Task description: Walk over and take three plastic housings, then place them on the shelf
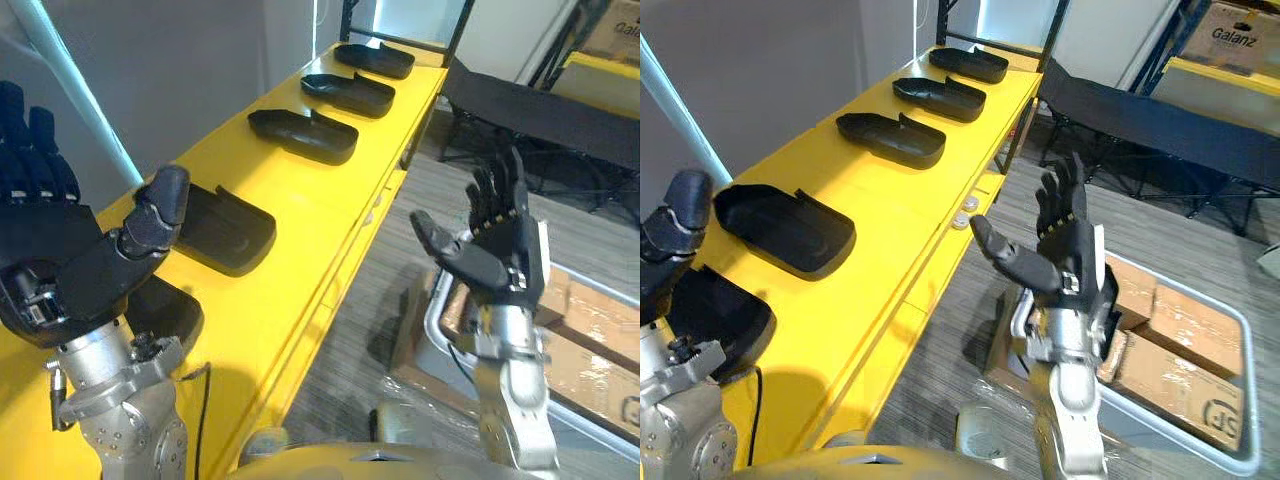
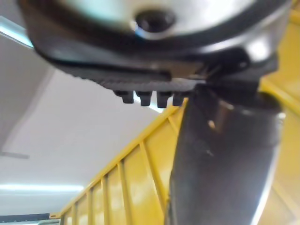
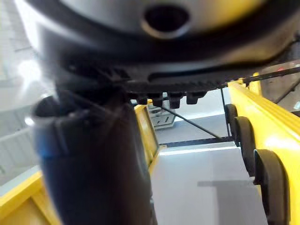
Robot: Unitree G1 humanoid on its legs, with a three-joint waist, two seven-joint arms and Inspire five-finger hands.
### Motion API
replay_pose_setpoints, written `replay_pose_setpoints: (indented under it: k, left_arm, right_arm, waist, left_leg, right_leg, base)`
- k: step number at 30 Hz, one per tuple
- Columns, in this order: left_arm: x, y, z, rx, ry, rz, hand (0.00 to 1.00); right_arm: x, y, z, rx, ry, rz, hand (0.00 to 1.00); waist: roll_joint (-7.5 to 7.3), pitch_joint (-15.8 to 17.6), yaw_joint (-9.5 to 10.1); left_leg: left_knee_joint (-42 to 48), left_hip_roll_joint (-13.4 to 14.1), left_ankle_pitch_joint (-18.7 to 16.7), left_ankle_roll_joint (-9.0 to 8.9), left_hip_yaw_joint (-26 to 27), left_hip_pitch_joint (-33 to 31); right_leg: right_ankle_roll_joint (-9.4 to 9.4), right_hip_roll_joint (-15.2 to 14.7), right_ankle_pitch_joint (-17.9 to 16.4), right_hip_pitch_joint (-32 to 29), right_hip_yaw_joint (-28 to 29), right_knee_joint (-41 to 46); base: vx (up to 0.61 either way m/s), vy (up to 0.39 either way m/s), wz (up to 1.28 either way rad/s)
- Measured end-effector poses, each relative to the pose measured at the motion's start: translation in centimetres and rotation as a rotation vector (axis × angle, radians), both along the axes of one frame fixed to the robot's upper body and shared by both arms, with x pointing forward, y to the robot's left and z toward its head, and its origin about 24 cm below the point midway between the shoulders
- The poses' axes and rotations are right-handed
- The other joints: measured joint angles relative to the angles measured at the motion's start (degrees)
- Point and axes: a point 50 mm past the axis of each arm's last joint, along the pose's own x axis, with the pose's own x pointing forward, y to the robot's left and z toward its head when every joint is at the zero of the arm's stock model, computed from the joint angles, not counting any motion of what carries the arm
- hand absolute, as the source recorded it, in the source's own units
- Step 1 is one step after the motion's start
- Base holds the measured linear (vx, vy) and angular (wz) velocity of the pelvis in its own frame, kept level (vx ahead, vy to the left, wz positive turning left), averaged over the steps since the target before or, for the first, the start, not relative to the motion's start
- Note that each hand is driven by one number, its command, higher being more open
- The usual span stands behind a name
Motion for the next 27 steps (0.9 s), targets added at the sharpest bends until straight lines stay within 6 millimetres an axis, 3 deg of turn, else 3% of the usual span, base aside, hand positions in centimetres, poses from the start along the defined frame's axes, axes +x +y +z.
replay_pose_setpoints:
  k: [3,6,8,9,10,11,12,13,14,15,17,18,21,23,24,27]
  left_arm:
    - [0.3,0.7,-0.1,-0.027,0.005,0.016,1.00]
    - [0.7,1.1,-0.8,-0.135,0.035,-0.080,1.00]
    - [1.2,1.2,-1.9,-0.219,0.085,-0.143,1.00]
    - [1.6,0.7,-3.3,-0.310,0.127,-0.185,1.00]
    - [1.8,0.0,-4.8,-0.397,0.187,-0.213,1.00]
    - [2.0,-0.4,-5.6,-0.439,0.218,-0.229,1.00]
    - [2.5,-1.1,-6.6,-0.495,0.263,-0.262,1.00]
    - [2.8,-1.9,-7.9,-0.545,0.320,-0.304,1.00]
    - [2.6,-2.2,-8.7,-0.546,0.363,-0.314,1.00]
    - [2.5,-2.3,-9.0,-0.543,0.379,-0.315,1.00]
    - [1.9,-2.4,-9.3,-0.523,0.393,-0.328,1.00]
    - [1.9,-2.4,-9.2,-0.515,0.384,-0.329,1.00]
    - [2.0,-2.5,-8.7,-0.449,0.351,-0.338,1.00]
    - [2.4,-3.0,-8.4,-0.421,0.342,-0.390,1.00]
    - [3.0,-3.4,-8.2,-0.380,0.342,-0.437,1.00]
    - [5.0,-4.9,-7.7,-0.255,0.359,-0.561,1.00]
  right_arm:
    - [0.7,0.0,-1.2,0.003,0.062,-0.054,1.00]
    - [-0.3,-0.3,-3.2,-0.035,0.166,-0.113,1.00]
    - [-1.4,-0.5,-4.3,-0.076,0.229,-0.125,1.00]
    - [-1.6,-1.3,-4.4,-0.128,0.242,-0.137,1.00]
    - [-1.7,-2.4,-4.0,-0.168,0.243,-0.149,1.00]
    - [-1.8,-3.0,-3.9,-0.185,0.243,-0.164,1.00]
    - [-2.0,-4.0,-3.7,-0.205,0.247,-0.196,1.00]
    - [-2.8,-5.2,-4.0,-0.205,0.274,-0.250,1.00]
    - [-3.8,-6.3,-4.4,-0.204,0.306,-0.301,1.00]
    - [-4.2,-6.6,-4.5,-0.206,0.319,-0.323,1.00]
    - [-6.3,-8.4,-4.7,-0.143,0.327,-0.421,1.00]
    - [-6.7,-8.7,-4.8,-0.125,0.329,-0.440,1.00]
    - [-7.1,-9.3,-5.1,-0.065,0.339,-0.488,1.00]
    - [-6.7,-9.2,-5.9,-0.049,0.361,-0.506,1.00]
    - [-6.3,-9.0,-6.8,-0.032,0.401,-0.513,1.00]
    - [-4.2,-8.5,-9.1,0.012,0.505,-0.505,1.00]
  waist:
    - [-0.18,0.0,0.20]
    - [-0.43,-0.1,0.01]
    - [-3.23,0.0,-0.16]
    - [-2.72,0.5,-0.31]
    - [-1.28,1.4,-1.29]
    - [-0.85,1.8,-1.88]
    - [0.14,3.4,-3.48]
    - [-0.13,4.0,-5.22]
    - [-0.36,4.1,-5.35]
    - [-0.63,4.3,-5.12]
    - [0.48,3.7,-5.26]
    - [0.99,3.8,-5.35]
    - [2.93,4.2,-4.71]
    - [3.43,4.4,-4.68]
    - [3.68,4.3,-4.68]
    - [1.18,6.6,-3.74]
  left_leg:
    - [-0.3,3.7,1.6,-2.83,0.0,-0.6]
    - [-0.4,7.7,3.0,-7.30,-0.1,-1.6]
    - [1.0,9.6,3.6,-11.51,-0.1,-2.6]
    - [1.8,12.1,3.6,-13.42,-0.9,-2.8]
    - [1.1,14.2,4.4,-13.43,-2.3,-3.4]
    - [0.5,14.8,5.3,-12.47,-3.0,-3.7]
    - [-0.3,15.7,7.1,-9.56,-4.2,-4.1]
    - [-1.5,15.8,10.7,-5.94,-4.5,-4.6]
    - [-2.7,14.9,13.0,-6.02,-4.4,-3.3]
    - [-3.1,13.8,13.1,-6.11,-4.8,-2.7]
    - [-3.4,8.8,10.7,-4.63,-7.2,-2.2]
    - [-3.3,8.0,10.0,-4.27,-8.0,-2.1]
    - [-1.4,6.3,4.8,-4.38,-11.5,-1.1]
    - [-3.2,4.9,2.3,-4.26,-11.3,-0.7]
    - [-4.8,4.5,1.3,-5.68,-10.5,0.8]
    - [-3.2,2.0,-0.2,-7.96,-9.4,-1.1]
  right_leg:
    - [0.56,-4.6,0.6,2.1,0.5,-0.9]
    - [2.18,-4.9,1.7,3.3,1.0,-5.6]
    - [5.61,-4.7,4.4,4.1,-0.4,-11.0]
    - [10.05,-2.8,-0.9,5.1,-2.4,-11.4]
    - [9.37,-0.9,-4.7,5.0,-4.4,-12.4]
    - [8.84,-0.2,-6.3,4.7,-5.3,-12.5]
    - [8.02,1.0,-6.7,4.4,-5.9,-12.0]
    - [6.66,2.1,-7.3,3.5,-5.7,-11.6]
    - [5.44,2.9,-7.4,2.5,-3.7,-11.6]
    - [4.68,3.2,-7.2,1.9,-2.5,-11.9]
    - [3.23,4.7,-5.1,0.7,1.4,-15.4]
    - [2.95,5.3,-4.4,0.7,2.3,-16.4]
    - [3.23,7.7,-1.1,1.0,7.2,-20.1]
    - [4.70,7.9,1.2,1.4,8.1,-21.7]
    - [5.81,7.9,1.9,1.4,8.4,-22.0]
    - [7.50,4.7,6.1,1.4,7.4,-26.2]
  base:
    - [-0.08,-0.323,-0.21]
    - [-0.06,-0.476,-0.21]
    - [-0.05,-0.633,-0.37]
    - [-0.08,-0.685,-0.51]
    - [-0.08,-0.539,-0.45]
    - [-0.07,-0.415,-0.19]
    - [-0.09,-0.365,0.07]
    - [-0.13,-0.400,-0.22]
    - [-0.14,-0.379,-0.50]
    - [-0.08,-0.254,-0.87]
    - [-0.03,-0.153,-0.94]
    - [0.01,-0.094,-0.99]
    - [0.01,0.048,-0.89]
    - [-0.01,0.147,-0.61]
    - [-0.05,0.161,-0.27]
    - [-0.17,0.216,-0.19]
